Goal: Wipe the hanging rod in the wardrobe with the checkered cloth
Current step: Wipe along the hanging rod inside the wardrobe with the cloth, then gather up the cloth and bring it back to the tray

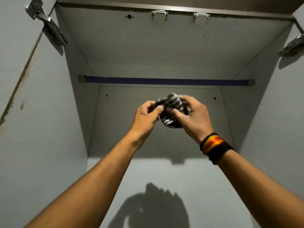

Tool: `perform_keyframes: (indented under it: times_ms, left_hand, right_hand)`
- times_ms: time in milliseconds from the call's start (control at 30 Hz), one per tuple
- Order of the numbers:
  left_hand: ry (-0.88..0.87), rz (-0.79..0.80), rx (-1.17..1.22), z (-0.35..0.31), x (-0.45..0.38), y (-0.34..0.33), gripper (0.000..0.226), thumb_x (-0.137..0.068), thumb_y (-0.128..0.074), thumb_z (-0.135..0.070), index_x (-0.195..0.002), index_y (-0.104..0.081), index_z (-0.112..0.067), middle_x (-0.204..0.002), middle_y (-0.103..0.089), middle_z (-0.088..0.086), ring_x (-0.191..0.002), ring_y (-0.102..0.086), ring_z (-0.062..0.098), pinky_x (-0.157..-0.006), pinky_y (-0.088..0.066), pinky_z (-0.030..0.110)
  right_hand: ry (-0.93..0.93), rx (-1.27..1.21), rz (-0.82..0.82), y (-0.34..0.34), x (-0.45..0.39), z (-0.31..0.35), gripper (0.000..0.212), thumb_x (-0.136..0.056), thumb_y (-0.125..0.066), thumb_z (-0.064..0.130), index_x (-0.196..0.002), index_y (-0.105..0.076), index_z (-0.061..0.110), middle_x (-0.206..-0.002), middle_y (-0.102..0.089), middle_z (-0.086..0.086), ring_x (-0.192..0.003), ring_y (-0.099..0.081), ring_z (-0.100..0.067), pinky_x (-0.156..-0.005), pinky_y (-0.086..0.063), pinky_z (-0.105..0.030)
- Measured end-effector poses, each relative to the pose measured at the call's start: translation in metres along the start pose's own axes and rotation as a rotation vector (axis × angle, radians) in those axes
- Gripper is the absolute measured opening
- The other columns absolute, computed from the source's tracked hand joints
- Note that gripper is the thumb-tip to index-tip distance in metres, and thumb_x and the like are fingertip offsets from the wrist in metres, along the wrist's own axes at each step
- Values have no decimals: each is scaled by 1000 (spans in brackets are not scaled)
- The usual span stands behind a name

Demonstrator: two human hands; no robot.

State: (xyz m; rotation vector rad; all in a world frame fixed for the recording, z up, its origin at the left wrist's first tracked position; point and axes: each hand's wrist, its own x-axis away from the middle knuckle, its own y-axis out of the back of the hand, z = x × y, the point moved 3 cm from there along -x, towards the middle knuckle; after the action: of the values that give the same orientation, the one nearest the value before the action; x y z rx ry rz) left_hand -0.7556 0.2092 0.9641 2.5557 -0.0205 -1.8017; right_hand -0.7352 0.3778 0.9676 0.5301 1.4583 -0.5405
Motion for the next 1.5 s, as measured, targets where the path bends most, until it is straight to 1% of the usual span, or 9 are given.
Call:
perform_keyframes:
  times_ms: [133,233,400,633,733,867,1233,1367,1500]
  left_hand:
    - [302,48,56,4,63,-20,22,-100,-59,-29,-81,-60,-19,-78,-62,-2,-74,-56,13,-71,-45,30]
    - [495,122,-100,12,122,-29,27,-100,-58,-36,-81,-56,-18,-76,-59,-2,-70,-54,12,-64,-42,27]
    - [655,70,-280,24,239,-13,34,-97,-61,-45,-95,-67,-11,-93,-75,5,-84,-68,19,-74,-52,36]
    - [1028,-227,-335,21,493,10,38,-78,-78,-45,-80,-76,-7,-80,-78,19,-74,-75,28,-74,-64,58]
    - [1238,-411,-387,1,630,19,43,-68,-77,-52,-76,-75,-10,-75,-78,18,-73,-77,32,-72,-64,58]
    - [1477,-704,-451,-79,774,34,30,-86,-78,-31,-86,-76,-1,-85,-79,20,-76,-75,26,-72,-61,38]
    - [1788,-1314,-747,-296,1018,146,34,-92,-68,-40,-107,-78,-11,-111,-78,13,-103,-72,33,-96,-57,42]
    - [1840,-1401,-891,-361,1079,190,37,-99,-61,-30,-123,-72,-3,-123,-74,19,-114,-68,37,-103,-53,44]
    - [1830,-1471,-754,-398,1140,239,42,-101,-57,-18,-140,-59,-4,-136,-65,20,-124,-63,36,-102,-49,37]
  right_hand:
    - [-702,-944,393,6,103,-8,71,-90,-54,65,-136,-63,13,-128,-70,-13,-111,-70,-31,-99,-50,-52]
    - [-1024,-1319,489,11,195,-5,76,-94,-47,65,-135,-64,2,-137,-64,-23,-114,-68,-32,-107,-47,-52]
    - [-1228,-1101,486,40,327,-4,32,-80,-79,28,-108,-77,11,-110,-73,-15,-85,-69,-22,-68,-56,-33]
    - [-1582,-950,555,86,505,20,32,-79,-78,15,-110,-74,6,-108,-79,-14,-100,-73,-28,-92,-56,-42]
    - [-1708,-872,713,97,589,62,10,-88,-71,12,-97,-73,9,-93,-79,-10,-89,-73,-26,-82,-59,-40]
    - [-1809,-723,1011,107,690,144,11,-87,-74,9,-97,-73,6,-108,-77,-22,-94,-74,-33,-90,-59,-48]
    - [-1773,-607,1774,87,871,436,4,-92,-65,6,-96,-68,6,-112,-74,-22,-90,-72,-29,-87,-60,-47]
    - [-1746,-572,1903,85,922,542,15,-91,-58,-1,-100,-68,6,-102,-73,-17,-83,-70,-26,-71,-61,-39]
    - [-1674,-553,2034,73,964,627,4,-90,-64,6,-93,-68,7,-99,-72,-14,-92,-69,-31,-89,-60,-47]
